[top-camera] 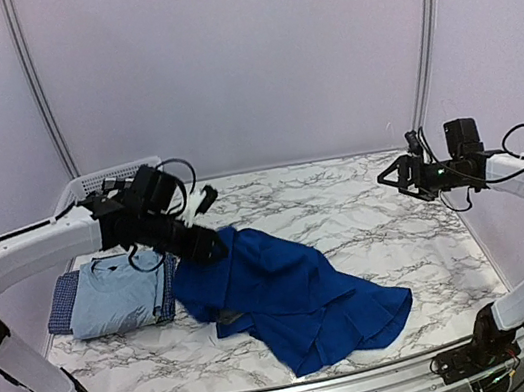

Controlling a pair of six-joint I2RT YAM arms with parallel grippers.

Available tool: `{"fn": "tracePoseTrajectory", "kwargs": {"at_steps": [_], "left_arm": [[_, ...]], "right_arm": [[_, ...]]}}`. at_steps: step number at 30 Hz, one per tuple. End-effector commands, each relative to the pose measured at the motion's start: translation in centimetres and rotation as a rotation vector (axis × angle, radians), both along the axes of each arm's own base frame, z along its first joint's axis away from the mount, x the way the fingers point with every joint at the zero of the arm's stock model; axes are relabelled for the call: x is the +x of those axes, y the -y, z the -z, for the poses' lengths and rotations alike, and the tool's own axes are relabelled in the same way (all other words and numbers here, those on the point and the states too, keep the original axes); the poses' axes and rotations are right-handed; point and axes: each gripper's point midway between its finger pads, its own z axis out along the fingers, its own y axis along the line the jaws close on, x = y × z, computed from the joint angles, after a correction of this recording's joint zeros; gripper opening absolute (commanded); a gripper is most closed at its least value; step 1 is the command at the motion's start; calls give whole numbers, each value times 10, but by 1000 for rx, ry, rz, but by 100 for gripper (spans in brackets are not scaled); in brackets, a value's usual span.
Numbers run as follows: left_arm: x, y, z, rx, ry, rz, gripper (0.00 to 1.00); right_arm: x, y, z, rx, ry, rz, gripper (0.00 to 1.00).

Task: Fold and stack the mixed laundry pile
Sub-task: Place the crumpled skirt at the center of the board, then pick up the crumpled skirt from the center of the board.

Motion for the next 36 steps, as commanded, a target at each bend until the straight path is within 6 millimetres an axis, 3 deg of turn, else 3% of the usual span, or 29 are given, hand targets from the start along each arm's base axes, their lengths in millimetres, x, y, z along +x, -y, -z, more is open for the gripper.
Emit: {"fn": "tracePoseTrajectory", "kwargs": {"at_steps": [1, 2, 6, 7, 12, 15, 20, 23, 26, 28, 29, 31, 34, 36], "left_arm": [[1, -40, -19, -44, 101, -115, 95], [4, -43, -17, -51, 94, -142, 98], [37, -44, 6, -11, 11, -241, 99], [43, -44, 20, 14, -30, -260, 99], [102, -31, 39, 56, -87, -397, 99], [123, -21, 67, 38, -203, -419, 96], [106, 22, 98, 27, -320, -216, 92], [93, 31, 118, 18, -397, -167, 81], [90, 41, 125, -11, -445, -134, 60], [97, 50, 117, -42, -435, -116, 40], [106, 54, 106, -61, -407, -116, 22], [133, 56, 71, -96, -308, -143, 0], [192, 51, -15, -163, -57, -241, 0], [219, 43, -76, -205, 111, -300, 0]], "right_arm": [[-12, -16, 18, 5, -46, -79, 99], [-13, -25, 25, -8, -66, -103, 99], [-16, -69, 52, -34, -133, -225, 99], [-15, -77, 59, -38, -151, -241, 99], [7, -100, 89, -64, -223, -244, 99], [13, -123, 103, -75, -269, -293, 98], [-4, -167, 118, -51, -321, -416, 98], [-12, -170, 123, -22, -342, -421, 98], [-9, -161, 119, 2, -340, -391, 99], [-2, -149, 113, 18, -331, -359, 99], [3, -142, 109, 26, -323, -339, 99], [16, -118, 100, 47, -306, -280, 99], [32, -88, 81, 70, -266, -206, 98], [39, -72, 66, 92, -231, -172, 99]]}}
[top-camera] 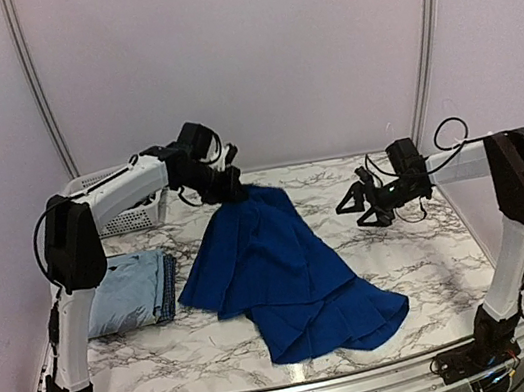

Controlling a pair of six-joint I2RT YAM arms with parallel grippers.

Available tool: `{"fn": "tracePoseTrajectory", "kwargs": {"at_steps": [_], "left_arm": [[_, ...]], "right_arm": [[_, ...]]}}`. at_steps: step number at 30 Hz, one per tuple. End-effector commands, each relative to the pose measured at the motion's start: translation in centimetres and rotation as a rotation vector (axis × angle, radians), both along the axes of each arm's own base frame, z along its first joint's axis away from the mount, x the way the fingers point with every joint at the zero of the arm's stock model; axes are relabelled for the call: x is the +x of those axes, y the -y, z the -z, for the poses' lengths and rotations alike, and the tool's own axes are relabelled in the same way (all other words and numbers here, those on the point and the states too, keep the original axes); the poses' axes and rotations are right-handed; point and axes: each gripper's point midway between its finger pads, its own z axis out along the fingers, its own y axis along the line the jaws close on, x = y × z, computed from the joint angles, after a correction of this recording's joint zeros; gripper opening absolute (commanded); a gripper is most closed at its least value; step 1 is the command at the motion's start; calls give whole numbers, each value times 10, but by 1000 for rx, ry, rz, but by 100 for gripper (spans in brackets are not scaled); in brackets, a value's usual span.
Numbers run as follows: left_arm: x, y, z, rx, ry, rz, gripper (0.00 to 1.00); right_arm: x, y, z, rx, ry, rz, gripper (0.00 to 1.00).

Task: Fold and stack the mixed laundry pile
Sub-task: Pick up the crumpled skirt from the center of the board, then place the crumpled skirt at the center of the board.

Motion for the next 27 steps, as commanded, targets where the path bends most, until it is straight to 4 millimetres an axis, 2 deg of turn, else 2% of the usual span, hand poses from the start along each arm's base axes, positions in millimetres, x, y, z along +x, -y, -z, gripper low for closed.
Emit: {"fn": "tracePoseTrajectory", "kwargs": {"at_steps": [1, 3, 4, 6, 8, 9, 10, 11, 13, 14, 15, 16, 17, 18, 19, 21, 24, 25, 27], "left_arm": [[72, -18, -168, -96, 443, -159, 0], [73, -17, -228, -171, 580, -148, 0], [66, -12, -261, -231, 655, -123, 0], [33, 8, -314, -319, 785, -12, 0], [-16, 34, -343, -366, 858, 128, 0], [-37, 46, -339, -371, 846, 190, 0], [-56, 55, -329, -359, 825, 246, 0], [-76, 62, -311, -329, 796, 300, 0], [-118, 74, -257, -228, 747, 416, 0], [-142, 76, -222, -167, 704, 472, 6], [-163, 74, -190, -104, 662, 515, 23], [-182, 65, -159, -42, 610, 542, 57], [-194, 51, -137, 9, 568, 531, 81], [-202, 36, -124, 35, 535, 505, 96], [-209, 18, -108, 56, 506, 473, 99], [-210, -3, -116, 44, 548, 383, 99], [-192, -22, -138, -4, 611, 199, 99], [-183, -28, -140, -9, 620, 136, 99], [-164, -33, -135, -28, 581, 64, 99]], "right_arm": [[22, 32, -51, 61, 116, 83, 99], [27, 44, -66, 68, 146, 109, 99], [29, 49, -71, 67, 158, 122, 99], [32, 58, -84, 76, 186, 148, 99], [35, 66, -94, 89, 205, 178, 98], [35, 66, -98, 95, 214, 181, 99], [38, 76, -100, 96, 224, 205, 99], [38, 81, -101, 94, 228, 214, 99], [36, 84, -98, 94, 221, 214, 99], [35, 83, -95, 93, 215, 208, 99], [34, 84, -92, 88, 209, 202, 99], [32, 83, -88, 81, 203, 194, 99], [30, 83, -84, 70, 196, 187, 99], [28, 84, -80, 63, 188, 182, 99], [25, 83, -76, 60, 178, 177, 99], [18, 79, -66, 61, 157, 160, 99], [8, 70, -52, 54, 125, 130, 98], [3, 55, -48, 53, 117, 91, 99], [-3, 39, -40, 39, 107, 45, 98]]}}
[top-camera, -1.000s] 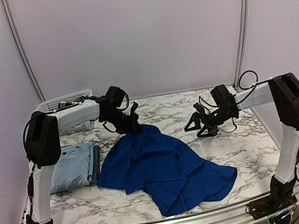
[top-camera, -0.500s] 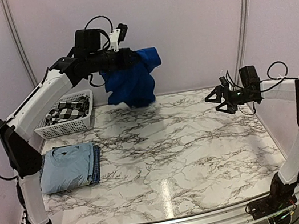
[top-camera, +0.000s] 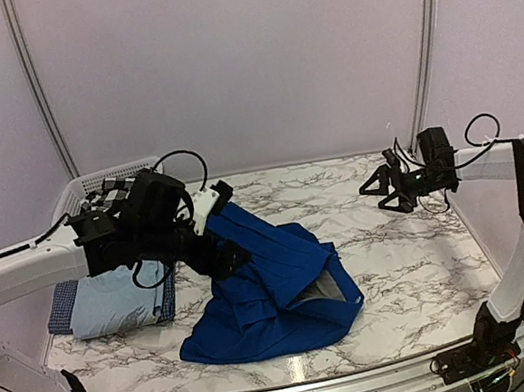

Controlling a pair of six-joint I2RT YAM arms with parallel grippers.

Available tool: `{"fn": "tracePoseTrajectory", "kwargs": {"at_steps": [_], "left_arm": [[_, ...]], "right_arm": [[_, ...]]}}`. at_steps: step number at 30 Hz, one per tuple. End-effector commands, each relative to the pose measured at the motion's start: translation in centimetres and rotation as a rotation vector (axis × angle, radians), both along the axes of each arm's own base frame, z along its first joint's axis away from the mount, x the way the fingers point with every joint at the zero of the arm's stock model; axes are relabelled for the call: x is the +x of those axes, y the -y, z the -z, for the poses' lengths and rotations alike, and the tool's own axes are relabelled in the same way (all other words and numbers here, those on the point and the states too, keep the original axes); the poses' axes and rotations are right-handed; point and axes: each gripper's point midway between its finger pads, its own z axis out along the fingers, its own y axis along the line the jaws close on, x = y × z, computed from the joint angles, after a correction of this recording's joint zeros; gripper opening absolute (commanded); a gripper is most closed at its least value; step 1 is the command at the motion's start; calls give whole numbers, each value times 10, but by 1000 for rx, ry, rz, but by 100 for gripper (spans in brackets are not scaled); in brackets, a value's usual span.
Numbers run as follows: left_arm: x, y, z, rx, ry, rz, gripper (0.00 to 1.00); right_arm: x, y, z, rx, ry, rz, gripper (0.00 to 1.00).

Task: Fold and stack the mixed laundry pile
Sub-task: Place the crumpled skirt at the center of the board, then pick up the crumpled skirt from the center of the board.

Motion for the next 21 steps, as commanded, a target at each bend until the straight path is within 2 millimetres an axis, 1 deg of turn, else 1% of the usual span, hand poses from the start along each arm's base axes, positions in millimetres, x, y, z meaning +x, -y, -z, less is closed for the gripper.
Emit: {"fn": "tracePoseTrajectory", "kwargs": {"at_steps": [1, 3, 4, 5, 6, 7, 8, 9, 11, 13, 16, 19, 21], "left_arm": [[57, -5, -51, -216, 71, -229, 99], [71, 1, -32, -202, -40, -225, 99], [72, 10, -21, -197, -105, -188, 99], [69, 21, -13, -196, -159, -138, 97], [64, 33, 2, -179, -212, -88, 92], [56, 43, 6, -167, -233, -32, 89], [45, 52, 9, -142, -222, 30, 89], [27, 62, 11, -113, -195, 110, 91], [4, 68, 20, -40, -126, 231, 97], [-16, 68, 32, 26, -95, 314, 99], [-30, 59, 48, 62, -83, 360, 99], [-38, 52, 63, 131, -5, 410, 99], [-37, 47, 69, 165, 41, 415, 99]], "right_arm": [[-17, -42, 18, -30, -23, -134, 98], [-20, -59, 27, -59, -36, -185, 95], [-23, -66, 31, -73, -45, -209, 93], [-26, -72, 34, -85, -53, -230, 92], [-30, -78, 37, -92, -62, -247, 90], [-35, -80, 40, -97, -72, -256, 89], [-39, -82, 43, -99, -78, -260, 89], [-44, -81, 45, -100, -86, -259, 89], [-52, -79, 48, -106, -93, -257, 89], [-58, -76, 50, -115, -98, -252, 89], [-63, -73, 50, -116, -100, -244, 89], [-61, -69, 48, -117, -97, -233, 90], [-60, -66, 47, -111, -99, -224, 90]]}}
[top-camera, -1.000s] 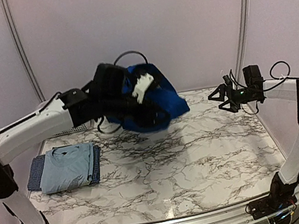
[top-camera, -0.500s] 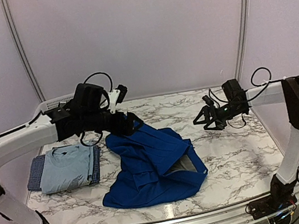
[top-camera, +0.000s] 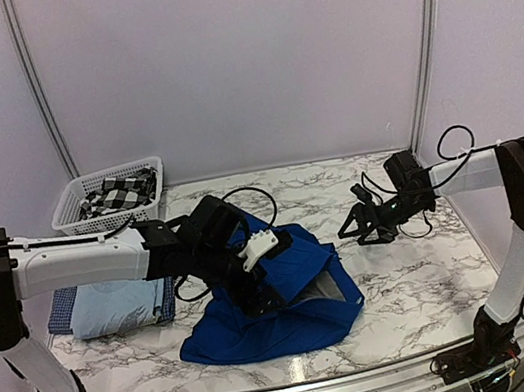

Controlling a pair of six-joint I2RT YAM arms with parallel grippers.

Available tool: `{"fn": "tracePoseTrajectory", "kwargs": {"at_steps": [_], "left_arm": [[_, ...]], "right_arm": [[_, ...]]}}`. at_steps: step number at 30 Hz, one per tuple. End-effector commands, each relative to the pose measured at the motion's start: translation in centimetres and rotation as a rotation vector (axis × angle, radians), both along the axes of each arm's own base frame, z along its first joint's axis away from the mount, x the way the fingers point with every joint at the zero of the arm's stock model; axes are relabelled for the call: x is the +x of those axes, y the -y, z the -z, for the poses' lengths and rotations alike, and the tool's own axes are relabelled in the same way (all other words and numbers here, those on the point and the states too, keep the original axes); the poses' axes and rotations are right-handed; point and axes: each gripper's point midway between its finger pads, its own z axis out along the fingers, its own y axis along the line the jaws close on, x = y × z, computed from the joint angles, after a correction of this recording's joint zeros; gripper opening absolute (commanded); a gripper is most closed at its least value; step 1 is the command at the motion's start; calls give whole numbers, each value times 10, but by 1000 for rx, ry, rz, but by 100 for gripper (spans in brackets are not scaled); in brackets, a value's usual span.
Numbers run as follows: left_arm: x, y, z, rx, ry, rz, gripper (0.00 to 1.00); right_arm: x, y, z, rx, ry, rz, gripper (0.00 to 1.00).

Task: Fold and stack the mixed laundry pile
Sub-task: Pick up the crumpled skirt from the center of the board.

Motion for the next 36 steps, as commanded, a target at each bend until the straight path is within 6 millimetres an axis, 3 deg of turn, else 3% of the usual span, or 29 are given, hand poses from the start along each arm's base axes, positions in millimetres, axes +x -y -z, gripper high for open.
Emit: {"fn": "tracePoseTrajectory", "kwargs": {"at_steps": [1, 5, 8, 16, 20, 22, 30, 34, 36], "left_arm": [[3, -19, 8, 63, 163, 61, 99], [15, -29, 7, -9, 307, 7, 99], [24, -20, -1, -58, 377, 0, 99], [36, 1, 10, -35, 432, 73, 96], [25, 14, 9, -49, 437, 157, 96], [14, 11, 17, -25, 422, 191, 96], [-14, -39, 24, 40, 464, 185, 99], [-24, -20, 31, 59, 489, 245, 99], [-18, -4, 25, 34, 501, 226, 97]], "right_arm": [[6, 9, -11, -1, 41, 20, 90], [8, 12, -10, 1, 41, 24, 90], [10, 16, -10, 7, 38, 33, 90], [15, 27, -11, 21, 31, 62, 90], [13, 32, -12, 21, 29, 74, 90], [13, 35, -13, 21, 29, 81, 90], [12, 39, -18, 17, 32, 91, 90], [10, 40, -13, 15, 19, 88, 90], [9, 40, -11, 17, 15, 86, 90]]}}
